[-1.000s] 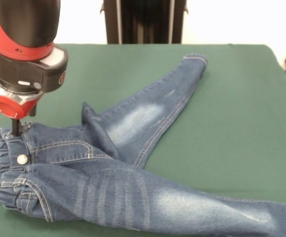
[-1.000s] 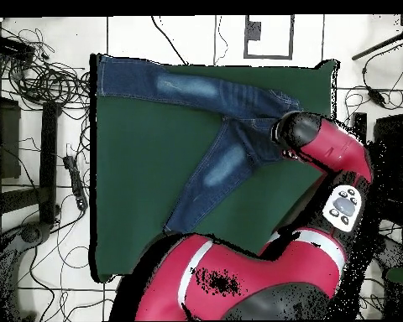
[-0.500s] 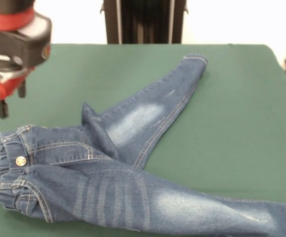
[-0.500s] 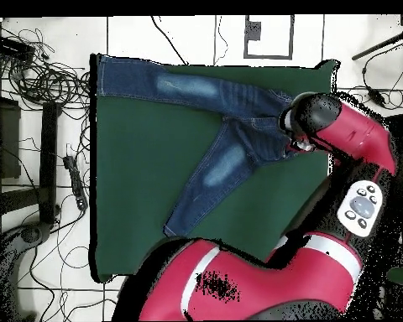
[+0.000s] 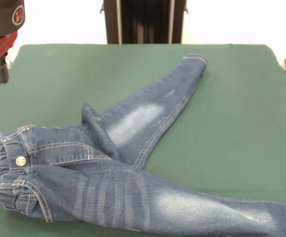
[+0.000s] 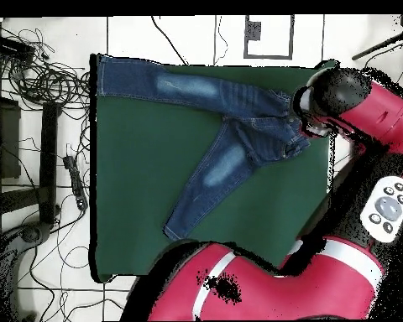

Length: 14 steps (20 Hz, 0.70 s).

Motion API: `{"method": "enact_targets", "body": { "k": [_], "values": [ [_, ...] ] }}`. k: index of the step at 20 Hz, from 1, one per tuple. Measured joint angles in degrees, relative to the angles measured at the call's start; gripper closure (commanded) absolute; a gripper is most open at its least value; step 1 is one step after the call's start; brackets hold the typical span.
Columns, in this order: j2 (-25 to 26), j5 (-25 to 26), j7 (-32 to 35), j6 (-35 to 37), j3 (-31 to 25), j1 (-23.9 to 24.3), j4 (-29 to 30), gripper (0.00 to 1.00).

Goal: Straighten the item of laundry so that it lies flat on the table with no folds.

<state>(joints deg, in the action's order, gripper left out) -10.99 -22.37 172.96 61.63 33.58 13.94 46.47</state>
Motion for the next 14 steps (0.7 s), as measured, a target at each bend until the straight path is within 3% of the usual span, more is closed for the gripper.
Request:
{"method": "enact_targets", "body": {
  "k": [14],
  "values": [
    [0.7, -7.3, 0.4, 5.2, 0.0, -2.7, -6.5, 0.0]
  ]
}}
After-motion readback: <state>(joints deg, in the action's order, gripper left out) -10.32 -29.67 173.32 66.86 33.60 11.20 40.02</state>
